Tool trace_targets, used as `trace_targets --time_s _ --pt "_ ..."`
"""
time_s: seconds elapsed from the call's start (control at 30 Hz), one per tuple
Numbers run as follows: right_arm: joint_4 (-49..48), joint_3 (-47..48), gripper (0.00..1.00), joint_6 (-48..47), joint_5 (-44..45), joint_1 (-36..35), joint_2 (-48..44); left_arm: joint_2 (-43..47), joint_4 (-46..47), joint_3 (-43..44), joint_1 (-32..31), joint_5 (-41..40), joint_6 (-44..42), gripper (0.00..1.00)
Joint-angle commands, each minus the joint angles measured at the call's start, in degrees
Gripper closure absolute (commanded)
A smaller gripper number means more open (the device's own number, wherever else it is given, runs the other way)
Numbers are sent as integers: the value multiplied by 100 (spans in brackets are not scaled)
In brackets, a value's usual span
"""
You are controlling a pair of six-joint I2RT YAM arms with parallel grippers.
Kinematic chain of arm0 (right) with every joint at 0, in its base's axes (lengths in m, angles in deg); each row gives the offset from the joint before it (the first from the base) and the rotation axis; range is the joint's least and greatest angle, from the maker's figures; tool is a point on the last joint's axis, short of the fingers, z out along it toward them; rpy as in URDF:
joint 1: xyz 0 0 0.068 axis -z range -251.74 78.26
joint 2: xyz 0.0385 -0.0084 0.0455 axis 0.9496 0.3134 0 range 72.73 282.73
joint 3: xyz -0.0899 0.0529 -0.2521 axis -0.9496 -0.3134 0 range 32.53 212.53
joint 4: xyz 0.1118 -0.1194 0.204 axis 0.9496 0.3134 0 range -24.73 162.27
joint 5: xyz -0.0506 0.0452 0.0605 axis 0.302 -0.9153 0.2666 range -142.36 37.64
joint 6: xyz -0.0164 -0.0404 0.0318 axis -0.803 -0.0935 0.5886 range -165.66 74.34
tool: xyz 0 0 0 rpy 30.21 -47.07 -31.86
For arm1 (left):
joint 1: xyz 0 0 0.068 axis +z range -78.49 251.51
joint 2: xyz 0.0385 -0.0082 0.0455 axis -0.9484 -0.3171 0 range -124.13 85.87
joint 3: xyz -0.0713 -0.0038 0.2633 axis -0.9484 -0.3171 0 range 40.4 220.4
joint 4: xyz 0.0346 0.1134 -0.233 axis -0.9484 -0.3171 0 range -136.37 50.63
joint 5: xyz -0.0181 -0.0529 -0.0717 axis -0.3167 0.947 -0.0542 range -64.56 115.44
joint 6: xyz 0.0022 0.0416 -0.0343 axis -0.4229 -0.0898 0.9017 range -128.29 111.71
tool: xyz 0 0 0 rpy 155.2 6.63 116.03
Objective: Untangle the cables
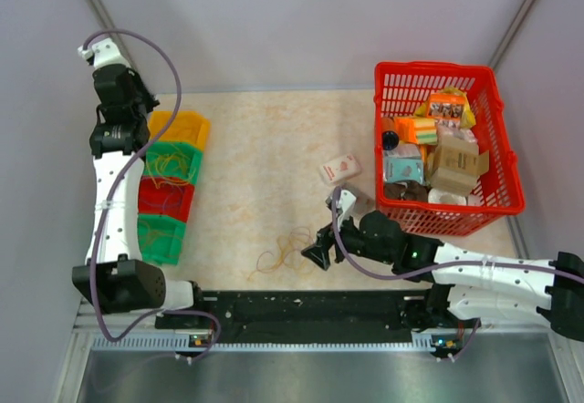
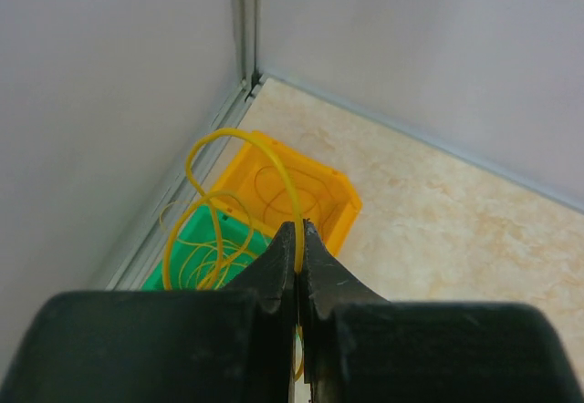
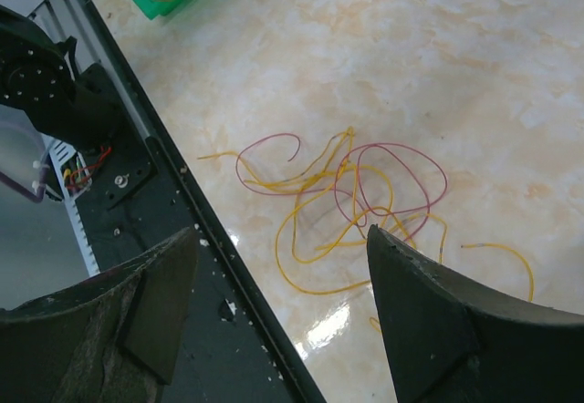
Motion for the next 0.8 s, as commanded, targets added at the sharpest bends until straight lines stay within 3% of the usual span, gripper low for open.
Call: trace_targets --time_s 0.0,0.27,0.77 --pt "-463 -145 26 94 -86 42 42 -173 500 -33 263 235 253 100" --pt "-613 -233 26 -21 -95 50 235 -455 509 82 483 262 253 100" --pt "-806 -374 26 23 -236 121 331 -938 905 -718 624 60 235 100"
